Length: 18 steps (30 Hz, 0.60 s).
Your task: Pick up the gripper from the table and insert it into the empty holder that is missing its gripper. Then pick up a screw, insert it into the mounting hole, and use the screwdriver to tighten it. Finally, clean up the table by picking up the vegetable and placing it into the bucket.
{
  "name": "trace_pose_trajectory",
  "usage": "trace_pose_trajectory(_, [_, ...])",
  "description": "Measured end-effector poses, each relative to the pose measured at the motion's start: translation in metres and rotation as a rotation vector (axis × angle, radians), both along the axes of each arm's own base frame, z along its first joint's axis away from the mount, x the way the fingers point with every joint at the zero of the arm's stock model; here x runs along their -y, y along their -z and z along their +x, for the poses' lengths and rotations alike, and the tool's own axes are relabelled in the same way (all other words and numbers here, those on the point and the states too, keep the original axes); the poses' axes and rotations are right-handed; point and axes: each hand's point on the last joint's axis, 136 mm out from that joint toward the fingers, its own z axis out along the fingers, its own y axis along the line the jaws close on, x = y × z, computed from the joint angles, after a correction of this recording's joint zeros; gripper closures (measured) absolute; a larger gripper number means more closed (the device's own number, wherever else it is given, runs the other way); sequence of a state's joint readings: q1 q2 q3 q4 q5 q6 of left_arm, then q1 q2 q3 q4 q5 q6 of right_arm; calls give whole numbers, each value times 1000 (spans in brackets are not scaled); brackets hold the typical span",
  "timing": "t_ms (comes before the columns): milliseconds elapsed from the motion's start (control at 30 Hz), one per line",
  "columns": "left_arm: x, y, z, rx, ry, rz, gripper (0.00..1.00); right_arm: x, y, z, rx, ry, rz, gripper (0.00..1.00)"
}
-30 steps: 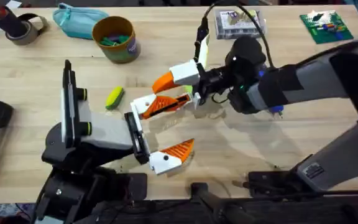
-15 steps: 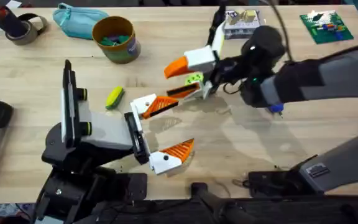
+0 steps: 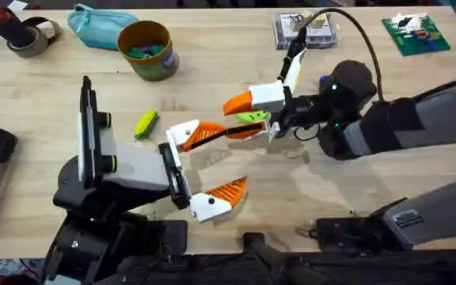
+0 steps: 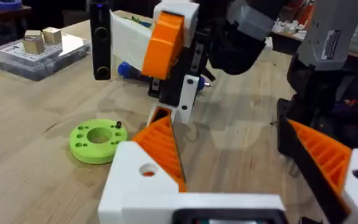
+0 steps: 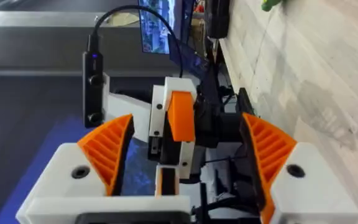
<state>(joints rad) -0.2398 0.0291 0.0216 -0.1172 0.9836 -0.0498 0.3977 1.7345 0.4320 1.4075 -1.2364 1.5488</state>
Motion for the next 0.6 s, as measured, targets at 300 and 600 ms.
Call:
trace_pose_trajectory(300, [0,0,0,0,0,0,14,-4,-2,0,24,33,12,7])
trace_pose_trajectory(600, [0,0,0,0,0,0,14,-20,-2,-14,22,0,14,116])
